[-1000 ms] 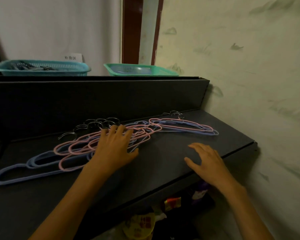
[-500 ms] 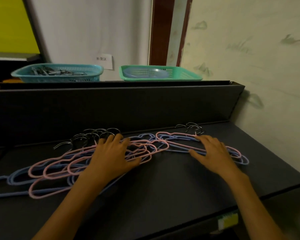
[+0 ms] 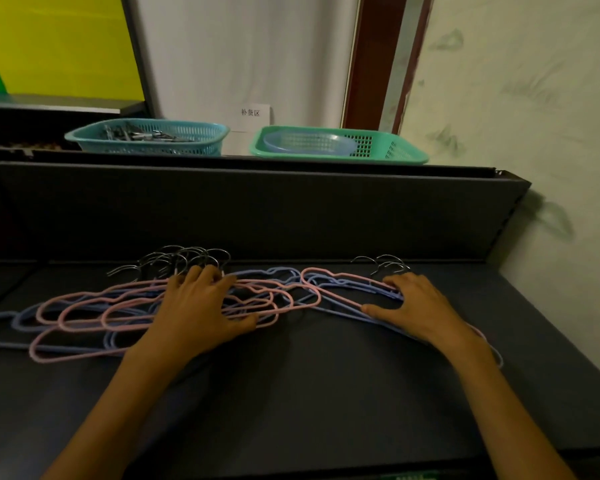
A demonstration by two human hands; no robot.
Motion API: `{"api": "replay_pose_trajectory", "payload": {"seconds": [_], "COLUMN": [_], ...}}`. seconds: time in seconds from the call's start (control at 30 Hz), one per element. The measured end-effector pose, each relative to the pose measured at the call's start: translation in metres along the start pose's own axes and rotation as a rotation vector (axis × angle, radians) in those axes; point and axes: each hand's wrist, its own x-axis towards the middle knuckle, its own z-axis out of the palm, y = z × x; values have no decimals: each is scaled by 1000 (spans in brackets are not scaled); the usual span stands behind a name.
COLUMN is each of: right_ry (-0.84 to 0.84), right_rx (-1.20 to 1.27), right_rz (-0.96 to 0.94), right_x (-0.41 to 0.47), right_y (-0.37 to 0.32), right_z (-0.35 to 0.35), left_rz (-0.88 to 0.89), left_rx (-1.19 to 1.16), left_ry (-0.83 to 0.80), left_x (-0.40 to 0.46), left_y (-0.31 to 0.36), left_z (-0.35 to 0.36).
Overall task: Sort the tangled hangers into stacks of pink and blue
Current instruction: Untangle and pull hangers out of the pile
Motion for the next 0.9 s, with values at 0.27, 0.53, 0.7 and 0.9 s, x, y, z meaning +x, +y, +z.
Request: {"api": "replay_pose_trajectory", "payload": {"seconds": [0.27, 0.53, 0.7, 0.9], "right_ry": [36, 138, 207, 271], "right_rx": [-9, -12, 5, 55], "right_rz": [-22, -86, -159, -284], "right_x": [2, -10, -17, -25], "right_y": [3, 13, 20, 18], "right_z": [2, -3, -8, -9], "left_rz": [-13, 22, 25, -6], "left_rx": [-86, -129, -145, -82], "left_ry": [28, 112, 173, 261], "left_x": [2, -7, -21, -54], "left_y": [-4, 3, 3, -7], "left_z": [5, 6, 5, 3]}}
